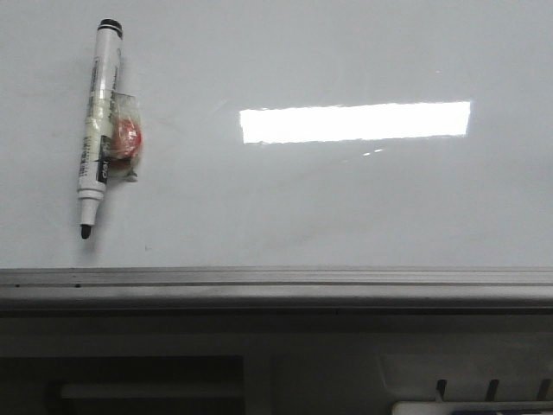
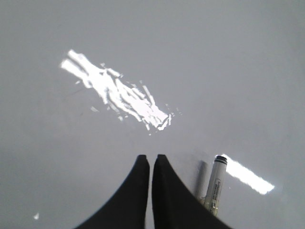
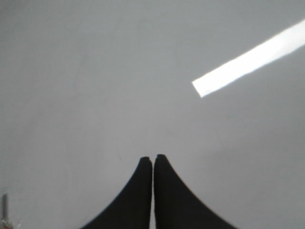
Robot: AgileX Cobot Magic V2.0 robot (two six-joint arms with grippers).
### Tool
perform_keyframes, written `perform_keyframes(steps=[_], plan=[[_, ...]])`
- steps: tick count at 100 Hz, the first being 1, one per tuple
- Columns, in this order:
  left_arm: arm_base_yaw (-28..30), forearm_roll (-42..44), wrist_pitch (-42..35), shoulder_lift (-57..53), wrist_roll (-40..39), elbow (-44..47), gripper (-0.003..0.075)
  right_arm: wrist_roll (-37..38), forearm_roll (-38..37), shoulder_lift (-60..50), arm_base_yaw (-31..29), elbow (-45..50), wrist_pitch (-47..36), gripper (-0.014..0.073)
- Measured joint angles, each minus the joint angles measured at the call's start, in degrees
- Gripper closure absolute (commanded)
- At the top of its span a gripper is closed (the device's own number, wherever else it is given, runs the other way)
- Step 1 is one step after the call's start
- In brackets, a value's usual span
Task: Write number 3 on whiteboard
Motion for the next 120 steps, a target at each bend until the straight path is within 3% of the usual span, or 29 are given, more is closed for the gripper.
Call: perform_keyframes(steps=[8, 23, 28, 46, 65, 95, 120], plan=[[0.0, 8.3, 5.0, 3.9, 0.0, -6.3, 0.0685, -0.1, -3.6, 1.7, 0.1, -4.7, 4.1, 0.0434], [0.0, 14.9, 18.0, 14.8, 4.0, -18.1, 0.0382, -0.3, -7.0, 7.2, 0.1, -11.7, 11.5, 0.0251], [0.0, 14.7, 22.3, 19.3, 7.3, -21.7, 0.0335, -0.3, -7.4, 9.3, 0.1, -13.6, 13.7, 0.023], [0.0, 3.9, 35.7, 31.5, 24.4, -32.1, 0.0347, -0.4, -8.1, 16.2, 0.1, -18.4, 18.6, 0.0227], [-0.3, -11.6, 41.0, 41.1, 35.3, -34.2, 0.0347, -1.6, -8.1, 18.8, 0.1, -19.9, 19.3, 0.0227], [-10.0, -12.8, 37.6, 50.8, 36.9, -34.3, 0.0347, -2.7, -8.2, 19.0, 0.1, -19.9, 19.4, 0.0227], [-14.4, -10.1, 29.3, 58.2, 31.7, -34.3, 0.0347, -2.7, -8.2, 19.0, 0.1, -19.9, 19.4, 0.0227]])
